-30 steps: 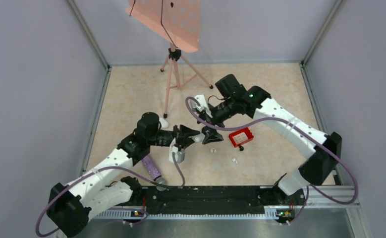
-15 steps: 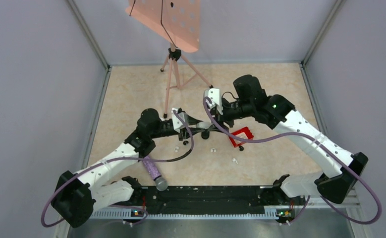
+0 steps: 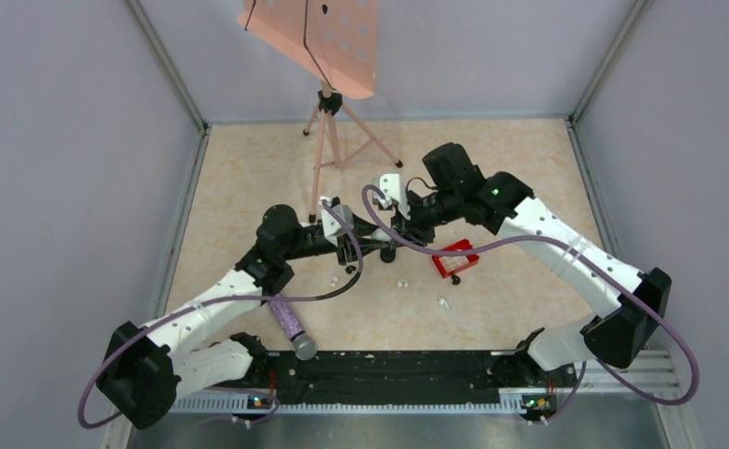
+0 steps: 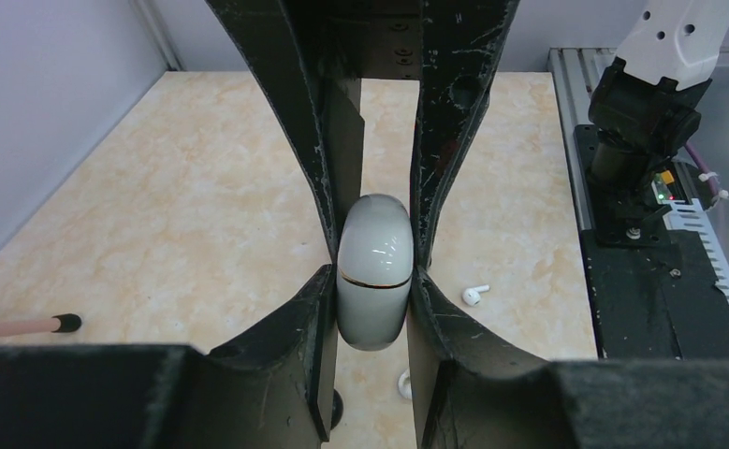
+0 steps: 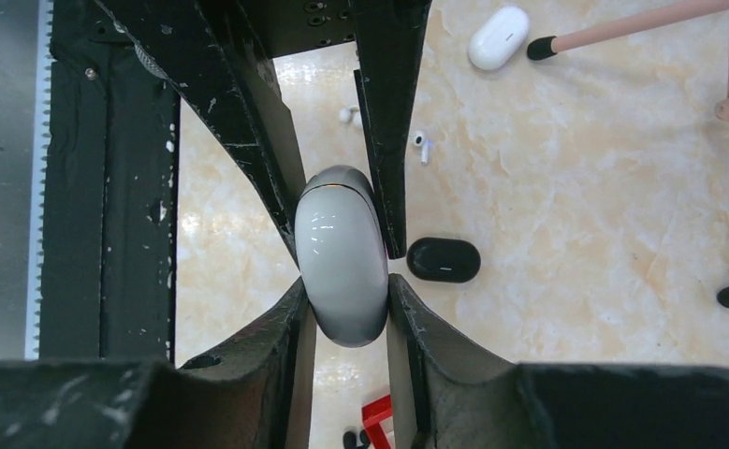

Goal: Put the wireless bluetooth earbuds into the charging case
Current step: Open the charging case.

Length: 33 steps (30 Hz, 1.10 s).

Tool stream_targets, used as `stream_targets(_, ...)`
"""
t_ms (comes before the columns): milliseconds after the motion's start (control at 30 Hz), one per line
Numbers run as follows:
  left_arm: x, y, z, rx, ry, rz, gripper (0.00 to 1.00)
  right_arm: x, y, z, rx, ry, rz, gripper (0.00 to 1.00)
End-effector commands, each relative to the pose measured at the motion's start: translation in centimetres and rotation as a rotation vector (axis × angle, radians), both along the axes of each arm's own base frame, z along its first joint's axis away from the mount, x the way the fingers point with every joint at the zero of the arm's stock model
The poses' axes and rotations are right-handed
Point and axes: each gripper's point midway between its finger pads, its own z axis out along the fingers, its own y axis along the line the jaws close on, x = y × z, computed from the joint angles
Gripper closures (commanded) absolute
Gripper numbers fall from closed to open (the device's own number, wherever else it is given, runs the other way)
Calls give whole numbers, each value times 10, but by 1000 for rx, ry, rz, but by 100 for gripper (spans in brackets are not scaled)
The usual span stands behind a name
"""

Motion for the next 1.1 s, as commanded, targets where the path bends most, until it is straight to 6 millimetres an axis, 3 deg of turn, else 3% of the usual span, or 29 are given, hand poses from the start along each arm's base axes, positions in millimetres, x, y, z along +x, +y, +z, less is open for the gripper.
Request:
stream_targets(0, -1, -6, 24, -49, -34, -29, 98, 0, 8, 24, 57, -29, 39, 79)
stream_targets(100, 4, -7, 19, -41, -5, -8, 67, -1, 6, 26, 54, -30, 36, 87)
stream_targets(200, 7, -7, 16, -37, 17, 6, 60, -2, 3, 25, 40, -33, 36, 88)
stream_targets(367, 8, -8, 11, -25, 17, -5, 69, -2, 0, 21, 20, -34, 31, 89)
stream_targets(500, 8, -9, 10, -22, 17, -6, 91, 1, 0, 18, 8, -33, 28, 87)
stream_targets(533, 8, -9, 10, -21, 17, -6, 98, 1, 0, 17, 6, -30, 26, 84)
stream_targets(567, 8, -9, 10, -22, 17, -7, 100, 1, 1, 16, 5, -24, 24, 74)
stream_targets(600, 9, -9, 10, -22, 20, -1, 100, 1, 2, 17, 7, -16, 26, 60)
stream_targets(700, 7, -8, 5, -16, 20, -4, 100, -1, 7, 27, 33, 21, 8, 43)
stream_targets(1067, -2, -8, 8, -28, -38, -56, 100, 17, 7, 32, 33, 72, -91, 44)
